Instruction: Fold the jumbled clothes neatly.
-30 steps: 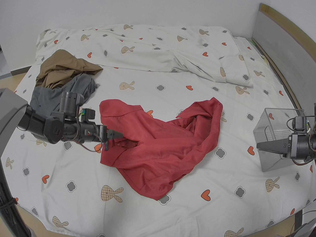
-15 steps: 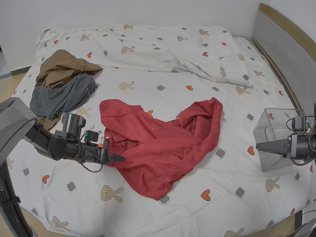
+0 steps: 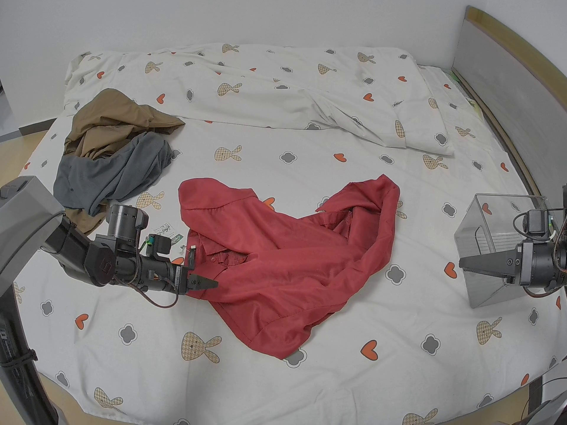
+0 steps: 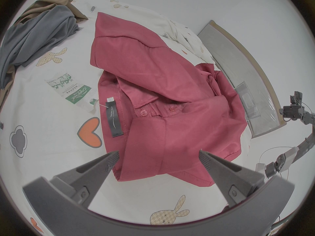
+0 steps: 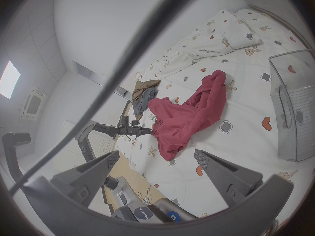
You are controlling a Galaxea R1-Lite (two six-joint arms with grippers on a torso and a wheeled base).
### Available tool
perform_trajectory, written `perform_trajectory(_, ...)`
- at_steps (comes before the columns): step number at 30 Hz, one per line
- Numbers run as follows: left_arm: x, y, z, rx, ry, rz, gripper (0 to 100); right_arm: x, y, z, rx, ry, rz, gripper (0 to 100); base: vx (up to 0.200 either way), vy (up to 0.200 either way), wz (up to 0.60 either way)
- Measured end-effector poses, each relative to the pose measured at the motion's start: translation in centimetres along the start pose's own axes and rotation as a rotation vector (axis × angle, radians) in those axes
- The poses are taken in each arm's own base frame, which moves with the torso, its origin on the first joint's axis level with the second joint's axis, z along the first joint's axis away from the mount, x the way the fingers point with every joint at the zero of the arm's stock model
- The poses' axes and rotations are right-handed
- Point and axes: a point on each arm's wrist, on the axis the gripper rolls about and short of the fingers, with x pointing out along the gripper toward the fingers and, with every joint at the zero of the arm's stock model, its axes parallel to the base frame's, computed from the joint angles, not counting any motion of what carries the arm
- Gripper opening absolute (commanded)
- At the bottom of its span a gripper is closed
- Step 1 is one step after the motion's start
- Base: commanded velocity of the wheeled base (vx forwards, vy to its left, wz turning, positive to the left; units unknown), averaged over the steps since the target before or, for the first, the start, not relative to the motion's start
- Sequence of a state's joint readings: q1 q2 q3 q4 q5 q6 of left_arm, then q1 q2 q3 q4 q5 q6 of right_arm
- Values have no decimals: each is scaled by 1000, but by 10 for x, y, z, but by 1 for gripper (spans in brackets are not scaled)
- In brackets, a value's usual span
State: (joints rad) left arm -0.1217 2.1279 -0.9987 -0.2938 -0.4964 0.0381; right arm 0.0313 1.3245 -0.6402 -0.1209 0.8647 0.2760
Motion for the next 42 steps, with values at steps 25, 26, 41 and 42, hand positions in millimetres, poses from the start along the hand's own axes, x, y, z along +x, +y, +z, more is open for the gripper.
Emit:
perform_trajectory(25,8,21,-9,-51,24,21,0,0,0,0,1,1,0,100,0,0,0)
perform_trajectory(26,3,23,-9,-59,19,29,0,0,0,0,1,1,1,100,0,0,0)
perform_trajectory(41,-69,31,12,-151,-143,120,0,10,0,-3,4,45,24,100,0,0,0)
perform_trajectory(42,-72,32,13,-153,-149,126,0,11,0,-3,4,47,24,100,0,0,0)
